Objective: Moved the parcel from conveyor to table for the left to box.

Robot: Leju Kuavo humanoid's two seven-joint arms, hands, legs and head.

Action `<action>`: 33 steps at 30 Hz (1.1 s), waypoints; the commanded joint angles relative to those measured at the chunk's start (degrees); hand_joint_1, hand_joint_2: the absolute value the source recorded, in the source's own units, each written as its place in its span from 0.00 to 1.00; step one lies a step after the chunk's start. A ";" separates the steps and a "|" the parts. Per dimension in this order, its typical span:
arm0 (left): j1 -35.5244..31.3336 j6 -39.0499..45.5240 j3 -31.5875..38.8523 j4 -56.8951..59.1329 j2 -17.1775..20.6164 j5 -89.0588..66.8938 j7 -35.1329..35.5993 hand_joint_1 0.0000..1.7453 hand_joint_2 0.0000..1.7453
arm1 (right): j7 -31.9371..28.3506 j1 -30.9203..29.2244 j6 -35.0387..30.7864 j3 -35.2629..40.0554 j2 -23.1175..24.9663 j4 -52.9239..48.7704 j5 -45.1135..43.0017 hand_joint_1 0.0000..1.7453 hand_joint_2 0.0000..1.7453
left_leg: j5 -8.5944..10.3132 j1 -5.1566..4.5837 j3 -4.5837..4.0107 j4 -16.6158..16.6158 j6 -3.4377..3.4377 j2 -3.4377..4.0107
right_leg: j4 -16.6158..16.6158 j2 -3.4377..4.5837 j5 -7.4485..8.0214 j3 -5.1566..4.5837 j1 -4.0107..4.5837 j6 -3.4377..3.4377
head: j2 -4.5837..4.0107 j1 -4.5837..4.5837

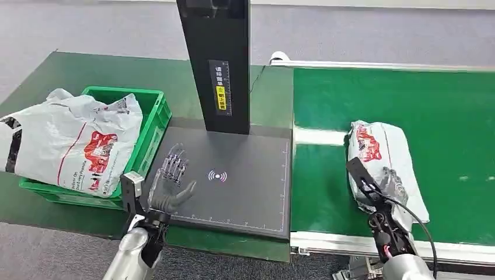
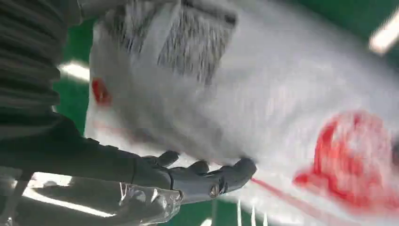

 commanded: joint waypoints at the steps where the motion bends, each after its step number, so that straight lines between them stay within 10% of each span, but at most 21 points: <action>1: -7.08 -1.55 -1.19 12.37 -0.14 -0.90 -1.38 0.00 1.00 | -8.52 -5.86 20.75 -1.79 1.46 5.66 -2.38 0.00 1.00 | 0.03 -0.03 -0.01 -0.01 0.00 0.06 | 0.01 0.11 0.05 -0.05 -0.03 0.00 | 0.00 -0.02; 16: -5.78 -0.83 0.32 11.12 0.04 -0.81 -1.85 0.00 1.00 | -8.93 -7.23 21.58 0.94 1.76 5.95 -2.34 0.00 1.00 | 0.02 -0.01 0.17 -0.03 0.01 0.36 | -0.03 0.36 0.07 0.04 -0.01 0.01 | 0.00 0.00; 17: -4.98 -0.84 0.70 10.15 0.13 -0.67 -1.66 0.00 1.00 | -7.38 -7.71 20.10 1.74 2.18 5.93 -1.85 0.16 1.00 | 0.04 -0.02 0.17 -0.04 0.02 0.37 | -0.04 0.40 0.09 0.03 -0.03 0.02 | 0.00 0.00; 18: -3.92 -0.47 1.24 8.72 0.15 -0.68 -1.43 0.00 1.00 | -4.97 -8.21 17.95 3.30 2.69 5.66 -0.56 1.00 1.00 | 0.01 -0.03 0.18 -0.05 0.02 0.49 | -0.03 0.51 0.10 0.01 -0.03 0.01 | 0.00 0.00; 33: 0.90 0.33 3.22 2.07 -0.08 -0.62 0.29 0.00 1.00 | -2.29 -7.28 10.29 8.54 2.53 -0.85 3.95 1.00 1.00 | 0.01 -0.03 0.12 -0.06 0.01 0.31 | -0.02 0.36 0.06 0.02 -0.03 0.02 | 0.00 0.00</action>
